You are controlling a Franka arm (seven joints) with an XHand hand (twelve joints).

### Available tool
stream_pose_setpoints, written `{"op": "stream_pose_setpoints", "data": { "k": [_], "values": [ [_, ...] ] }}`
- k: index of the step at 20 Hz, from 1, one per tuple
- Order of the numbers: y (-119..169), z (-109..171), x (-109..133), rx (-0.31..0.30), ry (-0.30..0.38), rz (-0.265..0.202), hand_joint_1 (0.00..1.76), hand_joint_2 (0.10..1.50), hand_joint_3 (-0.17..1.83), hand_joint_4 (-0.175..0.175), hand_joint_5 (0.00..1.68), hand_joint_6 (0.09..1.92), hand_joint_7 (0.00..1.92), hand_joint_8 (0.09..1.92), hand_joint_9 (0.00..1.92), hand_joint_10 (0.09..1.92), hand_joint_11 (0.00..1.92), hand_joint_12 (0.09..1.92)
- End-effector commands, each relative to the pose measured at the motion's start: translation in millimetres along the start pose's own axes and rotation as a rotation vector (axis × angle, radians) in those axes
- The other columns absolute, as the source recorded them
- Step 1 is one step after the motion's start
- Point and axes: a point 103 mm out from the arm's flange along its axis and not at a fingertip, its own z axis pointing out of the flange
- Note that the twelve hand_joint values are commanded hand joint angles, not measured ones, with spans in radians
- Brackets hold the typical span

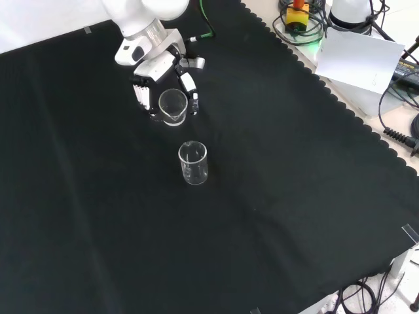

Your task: Pour the water from the handheld beaker into the one on the table.

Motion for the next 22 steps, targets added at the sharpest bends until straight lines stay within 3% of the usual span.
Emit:
{"op": "stream_pose_setpoints", "data": {
  "k": [1, 4, 8, 22],
  "values": [
    [8, 1, 13, 0.108, -0.071, 0.01, 1.33, 0.47, 0.95, -0.175, 1.23, 0.76, 1.47, 0.61, 1.54, 0.67, 1.2, 0.79],
    [9, 0, 16, 0.139, -0.102, 0.028, 1.33, 0.47, 0.96, -0.175, 1.22, 0.77, 1.46, 0.63, 1.54, 0.67, 1.2, 0.79],
    [9, -1, 19, 0.175, -0.132, 0.044, 1.31, 0.58, 0.8, -0.175, 1.23, 0.78, 1.3, 0.74, 1.52, 0.69, 1.19, 0.79],
    [3, -9, 41, 0.242, -0.245, 0.089, 1.31, 0.6, 0.78, -0.175, 1.22, 0.79, 1.28, 0.77, 1.51, 0.71, 1.18, 0.78]
  ]
}}
